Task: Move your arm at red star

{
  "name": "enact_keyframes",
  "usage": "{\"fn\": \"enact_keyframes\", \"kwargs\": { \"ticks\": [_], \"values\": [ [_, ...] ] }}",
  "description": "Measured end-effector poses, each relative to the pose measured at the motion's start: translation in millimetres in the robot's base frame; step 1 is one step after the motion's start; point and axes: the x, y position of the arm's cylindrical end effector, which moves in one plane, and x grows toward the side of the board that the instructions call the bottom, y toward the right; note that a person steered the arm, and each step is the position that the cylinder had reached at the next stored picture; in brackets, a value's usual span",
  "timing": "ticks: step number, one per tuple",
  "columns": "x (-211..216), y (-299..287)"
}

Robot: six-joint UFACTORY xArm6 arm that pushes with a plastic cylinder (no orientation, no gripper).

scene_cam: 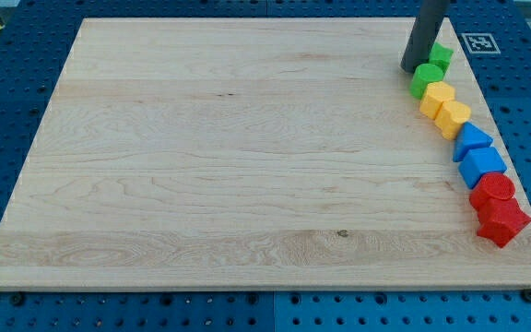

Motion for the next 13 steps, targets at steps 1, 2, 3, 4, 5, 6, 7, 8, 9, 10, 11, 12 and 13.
{"fn": "enact_keyframes", "kwargs": {
  "ticks": [1, 2, 3, 4, 5, 6, 7, 8, 9, 10, 11, 12, 13],
  "values": [
    [0, 0],
    [-6, -10],
    [-34, -24],
    [-52, -24],
    [-67, 21],
    [-70, 56],
    [-56, 134],
    [-49, 136],
    [-45, 136],
    [18, 136],
    [101, 136],
    [173, 136],
    [240, 136]
  ]
}}
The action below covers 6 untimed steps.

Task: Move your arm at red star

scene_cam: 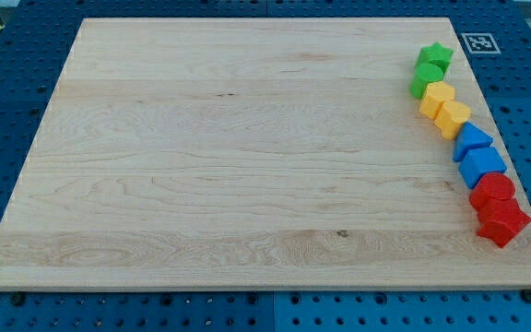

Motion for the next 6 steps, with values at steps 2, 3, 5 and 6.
{"fn": "enact_keyframes", "kwargs": {
  "ticks": [2, 3, 5, 6],
  "values": [
    [66, -1],
    [66, -1],
    [66, -15],
    [67, -15]
  ]
}}
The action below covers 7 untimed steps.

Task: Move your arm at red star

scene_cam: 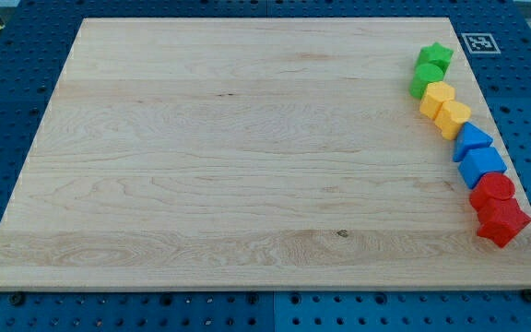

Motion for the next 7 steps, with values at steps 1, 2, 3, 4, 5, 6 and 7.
{"fn": "enact_keyframes", "kwargs": {
  "ticks": [1, 2, 3, 4, 5, 6, 7],
  "values": [
    [-1, -7],
    [-2, -14],
    [-10, -11],
    [-50, -7],
    [-62, -31],
    [-55, -42],
    [-55, -42]
  ]
}}
